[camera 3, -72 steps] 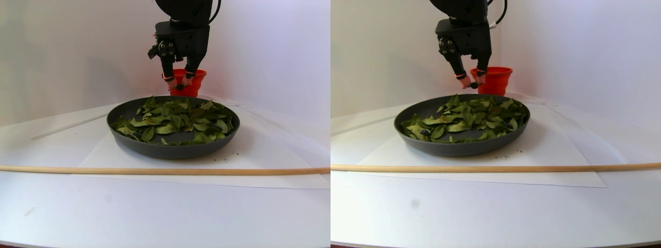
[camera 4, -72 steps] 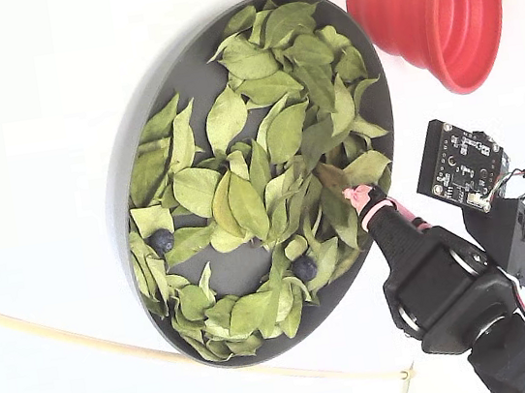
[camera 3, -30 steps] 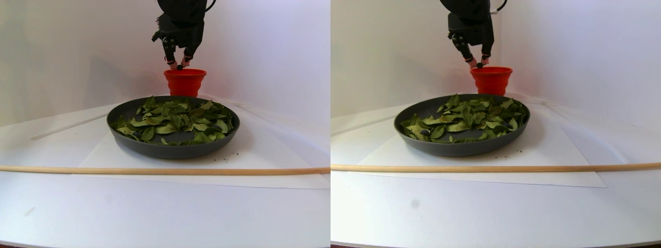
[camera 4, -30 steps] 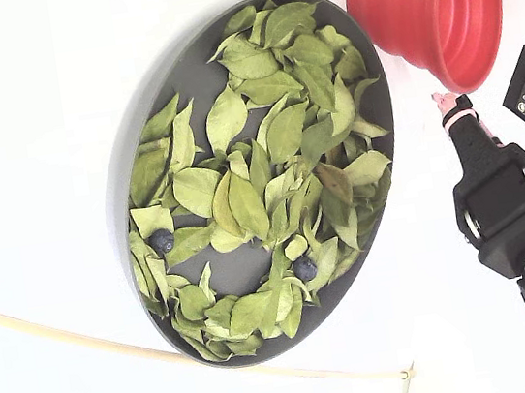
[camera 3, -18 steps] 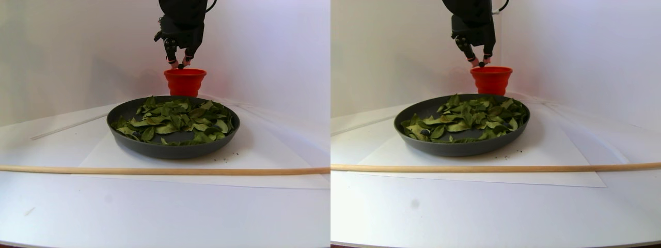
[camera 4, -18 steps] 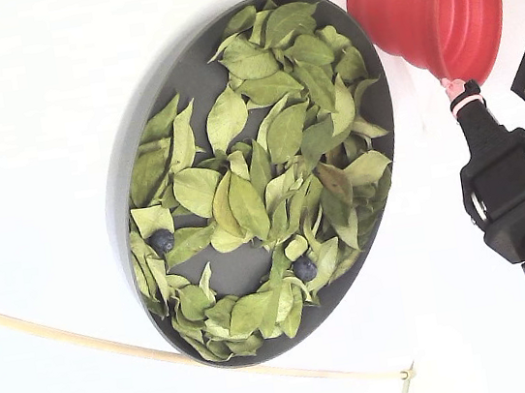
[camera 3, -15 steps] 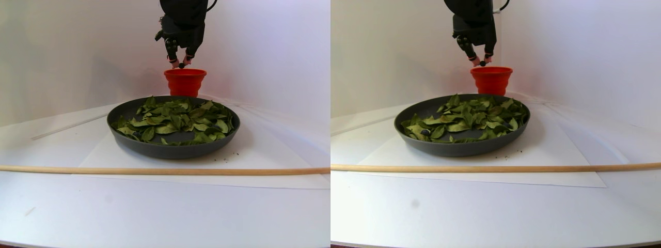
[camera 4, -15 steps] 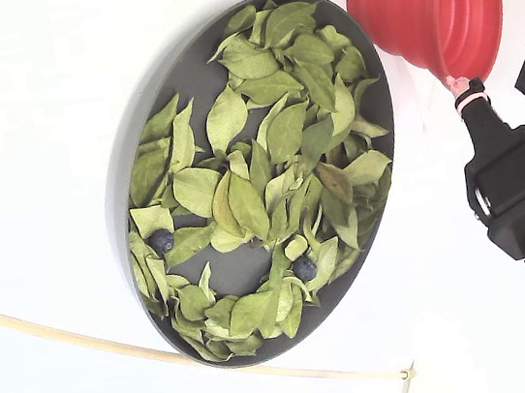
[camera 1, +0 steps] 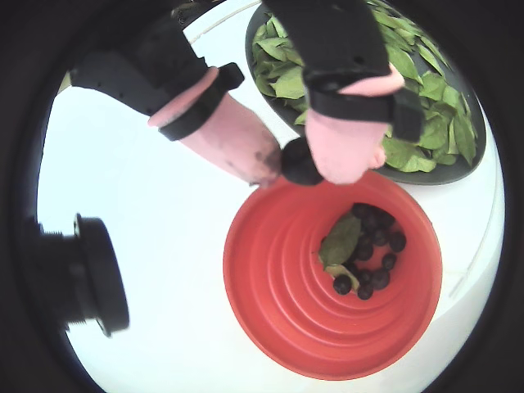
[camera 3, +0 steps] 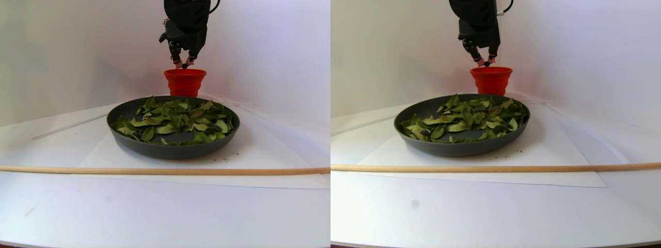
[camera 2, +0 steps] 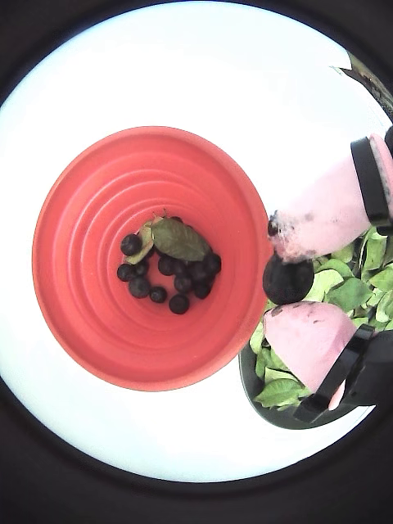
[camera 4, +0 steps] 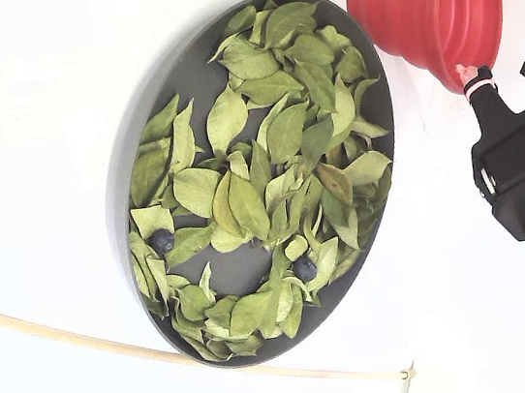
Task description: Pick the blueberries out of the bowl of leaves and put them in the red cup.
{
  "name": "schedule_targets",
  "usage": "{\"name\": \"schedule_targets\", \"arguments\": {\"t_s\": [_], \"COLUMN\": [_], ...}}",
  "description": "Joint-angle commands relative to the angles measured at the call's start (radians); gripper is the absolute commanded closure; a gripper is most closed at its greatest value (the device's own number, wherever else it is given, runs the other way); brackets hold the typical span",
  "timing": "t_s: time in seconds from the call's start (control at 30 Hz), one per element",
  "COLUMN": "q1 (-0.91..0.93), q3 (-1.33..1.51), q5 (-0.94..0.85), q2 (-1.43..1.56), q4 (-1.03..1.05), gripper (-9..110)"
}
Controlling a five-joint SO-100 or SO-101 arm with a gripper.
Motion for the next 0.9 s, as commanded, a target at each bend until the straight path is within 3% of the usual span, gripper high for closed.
{"name": "schedule_targets", "arguments": {"t_s": [0.0, 0.87], "q1": [0.017, 0.025], "q3": [-0.089, -0.301], "q5": [0.005, 0.029], "q2": [0.028, -0.114], "q4": [-0.023, -0.023], "gripper": [92, 91]}}
